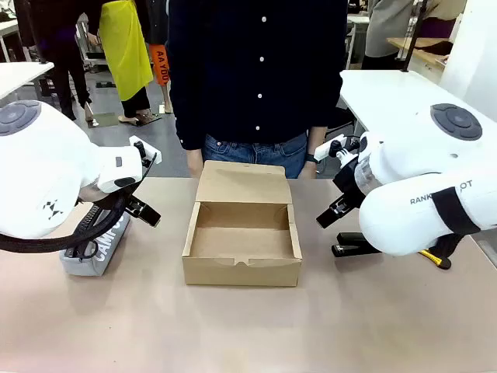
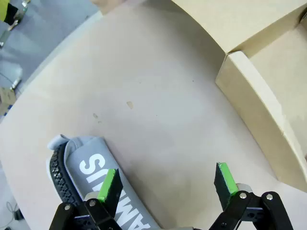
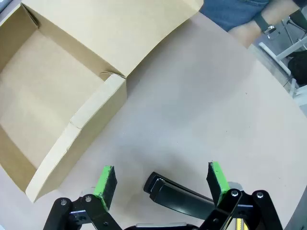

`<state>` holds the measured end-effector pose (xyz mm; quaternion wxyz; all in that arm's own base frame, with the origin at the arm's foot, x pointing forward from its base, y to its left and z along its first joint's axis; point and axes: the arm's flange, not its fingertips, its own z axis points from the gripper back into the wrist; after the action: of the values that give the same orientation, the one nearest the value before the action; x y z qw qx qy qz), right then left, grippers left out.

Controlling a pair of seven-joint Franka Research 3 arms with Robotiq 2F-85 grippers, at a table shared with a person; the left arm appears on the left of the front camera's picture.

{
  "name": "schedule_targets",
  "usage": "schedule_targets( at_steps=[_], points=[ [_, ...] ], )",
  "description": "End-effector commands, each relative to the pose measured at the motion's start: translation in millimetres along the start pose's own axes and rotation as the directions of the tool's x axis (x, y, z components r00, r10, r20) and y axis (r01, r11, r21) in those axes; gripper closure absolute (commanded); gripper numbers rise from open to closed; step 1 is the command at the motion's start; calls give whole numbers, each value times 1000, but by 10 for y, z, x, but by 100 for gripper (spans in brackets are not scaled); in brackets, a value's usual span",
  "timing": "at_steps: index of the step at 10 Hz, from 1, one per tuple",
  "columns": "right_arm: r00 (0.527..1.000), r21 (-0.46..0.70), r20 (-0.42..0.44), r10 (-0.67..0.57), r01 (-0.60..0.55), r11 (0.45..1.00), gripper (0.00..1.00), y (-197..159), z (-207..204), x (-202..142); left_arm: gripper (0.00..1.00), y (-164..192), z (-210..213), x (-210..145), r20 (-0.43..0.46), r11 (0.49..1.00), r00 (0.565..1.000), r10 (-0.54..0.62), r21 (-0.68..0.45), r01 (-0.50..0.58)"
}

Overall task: Pack the items into the box.
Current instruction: Pick up the item specified by the human and place it in the Mailer Box.

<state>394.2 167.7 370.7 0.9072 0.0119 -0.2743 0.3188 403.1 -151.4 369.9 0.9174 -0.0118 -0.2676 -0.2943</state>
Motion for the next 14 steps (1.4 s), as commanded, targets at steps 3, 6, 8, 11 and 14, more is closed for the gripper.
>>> schedule_targets(
  at_steps=[3,6,8,11,14],
  points=[
    [1000,0,0,0,0,1000,0,0,0,0,0,0,1,1,0,1000,1000,0,0,0],
    [1000,0,0,0,0,1000,0,0,0,0,0,0,1,1,0,1000,1000,0,0,0],
    [1000,0,0,0,0,1000,0,0,0,0,0,0,1,1,0,1000,1000,0,0,0],
    [1000,0,0,0,0,1000,0,0,0,0,0,0,1,1,0,1000,1000,0,0,0],
    [999,52,-14,37,-37,998,0,-24,88,42,0,-1,0,0,0,1000,1000,0,0,0]
  ],
)
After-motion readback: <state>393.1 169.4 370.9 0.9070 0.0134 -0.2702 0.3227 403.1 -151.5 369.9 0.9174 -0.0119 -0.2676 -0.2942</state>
